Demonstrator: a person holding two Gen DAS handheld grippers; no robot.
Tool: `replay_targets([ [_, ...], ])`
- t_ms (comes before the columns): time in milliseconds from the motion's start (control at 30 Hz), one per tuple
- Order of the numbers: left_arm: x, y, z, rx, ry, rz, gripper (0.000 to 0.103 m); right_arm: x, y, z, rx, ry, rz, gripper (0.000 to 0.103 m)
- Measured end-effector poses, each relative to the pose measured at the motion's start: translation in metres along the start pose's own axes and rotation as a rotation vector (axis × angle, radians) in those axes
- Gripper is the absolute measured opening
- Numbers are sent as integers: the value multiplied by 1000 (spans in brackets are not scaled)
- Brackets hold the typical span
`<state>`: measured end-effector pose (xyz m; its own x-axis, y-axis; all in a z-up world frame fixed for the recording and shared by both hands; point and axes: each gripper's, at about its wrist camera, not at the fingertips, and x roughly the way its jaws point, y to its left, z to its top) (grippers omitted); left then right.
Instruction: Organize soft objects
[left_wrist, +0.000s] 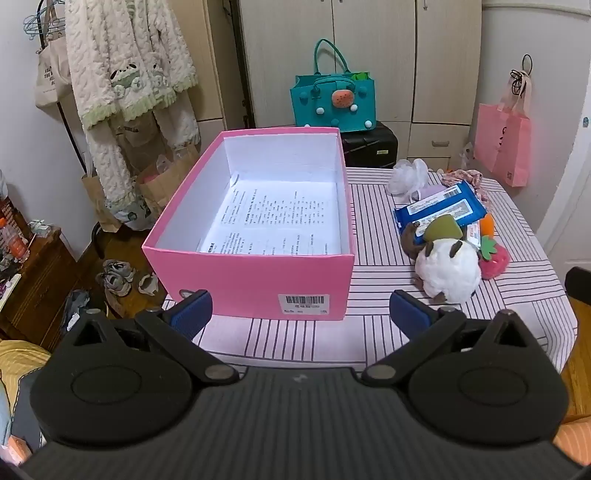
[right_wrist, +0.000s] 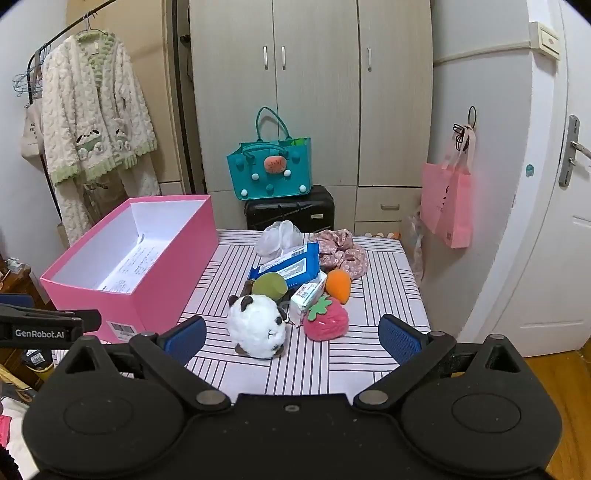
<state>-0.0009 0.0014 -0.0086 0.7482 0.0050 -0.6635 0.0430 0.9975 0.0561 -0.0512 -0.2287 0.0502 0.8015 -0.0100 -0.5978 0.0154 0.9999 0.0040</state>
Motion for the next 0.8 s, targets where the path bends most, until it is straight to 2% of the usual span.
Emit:
replay_targets([
  [533, -10, 1, -4, 2, -45, -11, 103, -1, -6, -6, -2, -12, -13, 101],
  [800, -18, 4, -11, 8, -119, 4, 103, -13, -3, -12, -19, -65, -5, 101],
])
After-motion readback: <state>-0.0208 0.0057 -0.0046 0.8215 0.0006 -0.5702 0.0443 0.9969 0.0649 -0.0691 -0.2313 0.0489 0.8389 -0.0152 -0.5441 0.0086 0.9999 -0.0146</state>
